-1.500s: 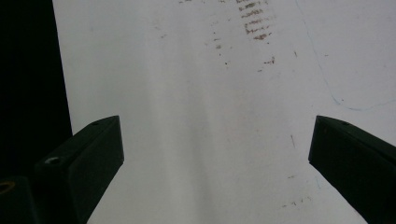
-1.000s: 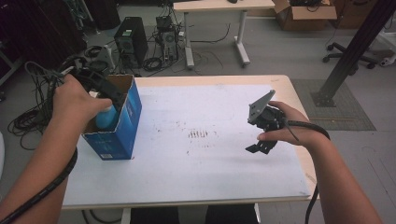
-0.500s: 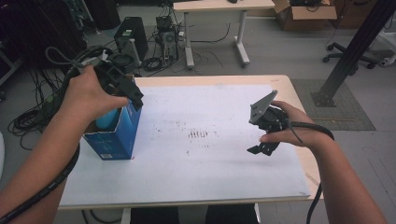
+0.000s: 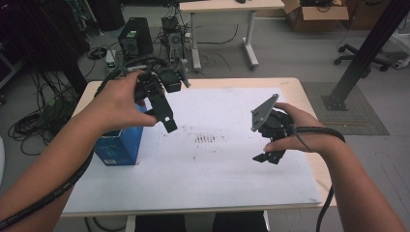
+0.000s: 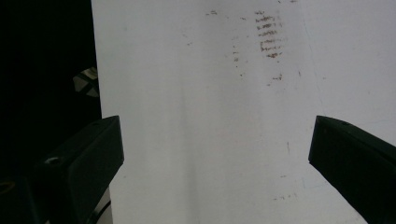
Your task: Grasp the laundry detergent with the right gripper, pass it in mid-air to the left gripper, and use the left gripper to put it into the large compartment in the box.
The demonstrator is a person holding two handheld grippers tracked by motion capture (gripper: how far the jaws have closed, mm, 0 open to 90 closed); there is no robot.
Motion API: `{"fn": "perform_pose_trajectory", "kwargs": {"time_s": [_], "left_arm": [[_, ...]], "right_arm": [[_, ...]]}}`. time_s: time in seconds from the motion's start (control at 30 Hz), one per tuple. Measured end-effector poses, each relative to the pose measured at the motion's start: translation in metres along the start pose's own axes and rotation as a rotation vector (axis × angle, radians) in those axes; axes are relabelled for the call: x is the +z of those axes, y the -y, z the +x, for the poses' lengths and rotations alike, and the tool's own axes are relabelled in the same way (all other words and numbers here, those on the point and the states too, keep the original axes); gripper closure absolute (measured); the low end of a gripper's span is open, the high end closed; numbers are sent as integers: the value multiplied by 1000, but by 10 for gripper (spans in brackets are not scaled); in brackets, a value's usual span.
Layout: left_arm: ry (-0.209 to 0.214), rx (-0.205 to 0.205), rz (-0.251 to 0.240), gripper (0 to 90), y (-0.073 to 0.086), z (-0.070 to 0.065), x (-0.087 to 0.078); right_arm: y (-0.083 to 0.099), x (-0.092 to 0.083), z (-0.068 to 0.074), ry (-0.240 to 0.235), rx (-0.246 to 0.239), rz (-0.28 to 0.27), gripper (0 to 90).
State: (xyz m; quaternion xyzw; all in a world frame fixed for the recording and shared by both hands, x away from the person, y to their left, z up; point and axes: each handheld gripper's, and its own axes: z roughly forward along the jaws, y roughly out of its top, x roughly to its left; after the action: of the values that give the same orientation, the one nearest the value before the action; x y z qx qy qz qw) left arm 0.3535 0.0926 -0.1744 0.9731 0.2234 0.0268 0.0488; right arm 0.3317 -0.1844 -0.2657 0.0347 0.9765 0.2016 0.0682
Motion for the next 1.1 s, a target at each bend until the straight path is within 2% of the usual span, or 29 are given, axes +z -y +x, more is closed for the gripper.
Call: {"fn": "perform_pose_trajectory", "kwargs": {"time_s": [0.07,0.1,0.13,0.17,0.2,0.27,0.33,0.37,0.4,0.47,0.57,0.67,0.77,0.83,1.1], "left_arm": [[24,58,-10,2,-4,-6,2],[24,58,-10,2,-4,-6,2],[29,98,-9,2,-6,-12,3],[28,122,-9,2,-7,-15,4],[28,122,-9,2,-7,-15,4],[22,154,-10,2,-9,-19,4],[15,203,-14,2,-9,-24,6],[15,203,-14,2,-9,-24,6],[9,238,-12,2,-8,-27,8],[10,252,1,2,-8,-28,9],[-3,310,1,2,-5,-33,15],[1,325,12,2,-4,-34,18],[-13,382,31,2,-4,-34,21],[-3,400,27,2,-5,-33,22],[21,428,58,2,-10,-27,29]], "right_arm": [[-3,-1,2,-2,-10,12,34],[-3,-1,2,-2,-10,12,34],[-6,-2,3,-3,-19,20,34],[-7,-3,3,-4,-18,26,34],[-7,-3,3,-4,-18,26,34],[-8,-3,3,-5,-23,37,34],[-8,-4,2,-8,-24,57,34],[-8,-4,2,-8,-24,57,34],[-6,-4,0,-7,-26,62,34],[-5,-4,0,-4,-19,68,34],[-3,-7,-1,-7,-22,82,35],[-2,-9,-3,-6,-17,91,35],[-2,-11,-4,-6,-14,110,35],[-1,-13,-6,-7,-11,120,35],[5,-15,-14,-16,-4,124,35]]}}
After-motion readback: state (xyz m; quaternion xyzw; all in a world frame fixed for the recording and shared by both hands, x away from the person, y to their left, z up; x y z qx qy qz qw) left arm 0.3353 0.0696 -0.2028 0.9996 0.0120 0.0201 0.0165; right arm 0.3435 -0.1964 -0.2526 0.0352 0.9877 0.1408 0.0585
